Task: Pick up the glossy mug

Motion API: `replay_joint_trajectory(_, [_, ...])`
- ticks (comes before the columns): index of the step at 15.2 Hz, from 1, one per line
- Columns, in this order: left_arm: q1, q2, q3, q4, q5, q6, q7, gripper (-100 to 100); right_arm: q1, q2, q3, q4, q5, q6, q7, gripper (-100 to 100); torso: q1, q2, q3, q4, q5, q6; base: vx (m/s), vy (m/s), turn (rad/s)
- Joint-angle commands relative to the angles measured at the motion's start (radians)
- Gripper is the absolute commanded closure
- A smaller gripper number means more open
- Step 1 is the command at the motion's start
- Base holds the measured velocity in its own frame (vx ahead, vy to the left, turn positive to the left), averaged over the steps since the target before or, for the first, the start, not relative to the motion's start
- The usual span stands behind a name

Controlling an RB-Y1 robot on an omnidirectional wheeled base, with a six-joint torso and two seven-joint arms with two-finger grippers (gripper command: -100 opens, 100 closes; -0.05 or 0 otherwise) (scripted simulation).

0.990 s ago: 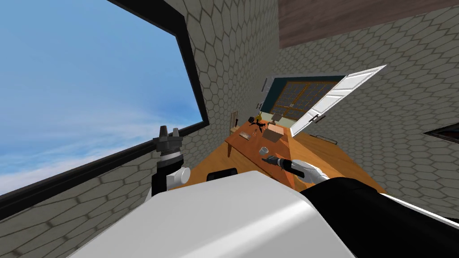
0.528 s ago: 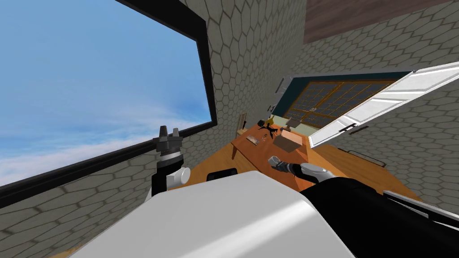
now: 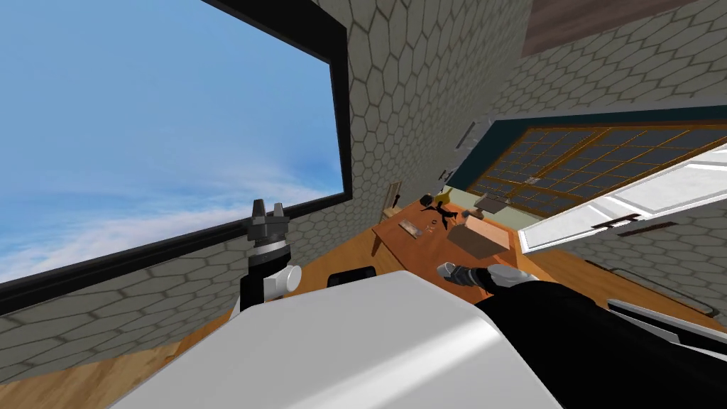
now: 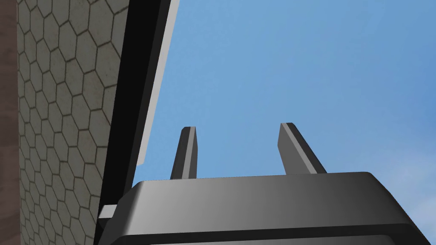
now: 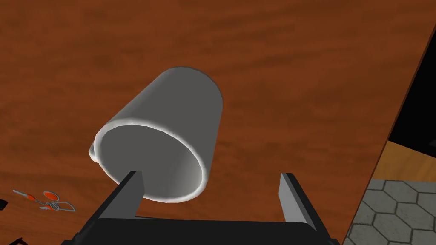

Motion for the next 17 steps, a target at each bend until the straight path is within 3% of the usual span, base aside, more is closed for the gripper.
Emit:
replay_joint_trajectory(1, [0.0, 0.0, 0.0, 0.0, 0.0, 0.0, 0.0, 0, 0.007, 0.002, 0.029, 0.04, 0.027, -0.017, 0.012, -100, 0.0, 0.0, 0.0, 0.0, 0.0, 0.0, 0.05, -0.003, 0.213])
replay_joint_trajectory(5, [0.0, 0.0, 0.0, 0.0, 0.0, 0.0, 0.0, 0, 0.022, 0.013, 0.105, 0.113, 0.084, -0.054, 0.03, -100, 0.0, -0.002, -0.001, -0.001, 0.0, 0.0, 0.072, -0.008, 0.325])
replay_joint_trajectory(9, [0.0, 0.0, 0.0, 0.0, 0.0, 0.0, 0.0, 0, 0.028, 0.02, 0.13, 0.132, 0.101, -0.066, 0.035, -100, 0.0, 0.001, 0.0, 0.0, 0.0, 0.001, 0.033, -0.008, 0.078])
replay_joint_trajectory(10, [0.0, 0.0, 0.0, 0.0, 0.0, 0.0, 0.0, 0, 0.024, 0.018, 0.12, 0.121, 0.094, -0.055, 0.029, -100, 0.0, 0.001, 0.001, 0.0, 0.0, 0.0, 0.015, -0.005, 0.054])
replay_joint_trajectory(14, [0.0, 0.0, 0.0, 0.0, 0.0, 0.0, 0.0, 0, 0.017, 0.091, 0.138, 0.157, 0.099, -0.018, 0.051, -100, -0.003, 0.003, 0.002, 0.001, -0.001, 0.001, 0.008, -0.047, 0.067])
replay_joint_trajectory(15, [0.0, 0.0, 0.0, 0.0, 0.0, 0.0, 0.0, 0, 0.016, 0.072, 0.134, 0.152, 0.098, -0.032, 0.045, -100, -0.004, 0.003, 0.002, 0.001, -0.001, 0.001, 0.003, -0.04, 0.031])
replay_joint_trajectory(16, [0.0, 0.0, 0.0, 0.0, 0.0, 0.0, 0.0, 0, 0.016, 0.076, 0.134, 0.154, 0.098, -0.03, 0.048, 100, -0.003, 0.003, 0.002, 0.001, -0.001, 0.001, 0.001, -0.015, 0.004])
replay_joint_trajectory(17, [0.0, 0.0, 0.0, 0.0, 0.0, 0.0, 0.0, 0, 0.016, 0.075, 0.134, 0.154, 0.098, -0.03, 0.048, 100, -0.002, 0.003, 0.002, 0.001, -0.001, 0.001, 0.001, -0.007, 0.001])
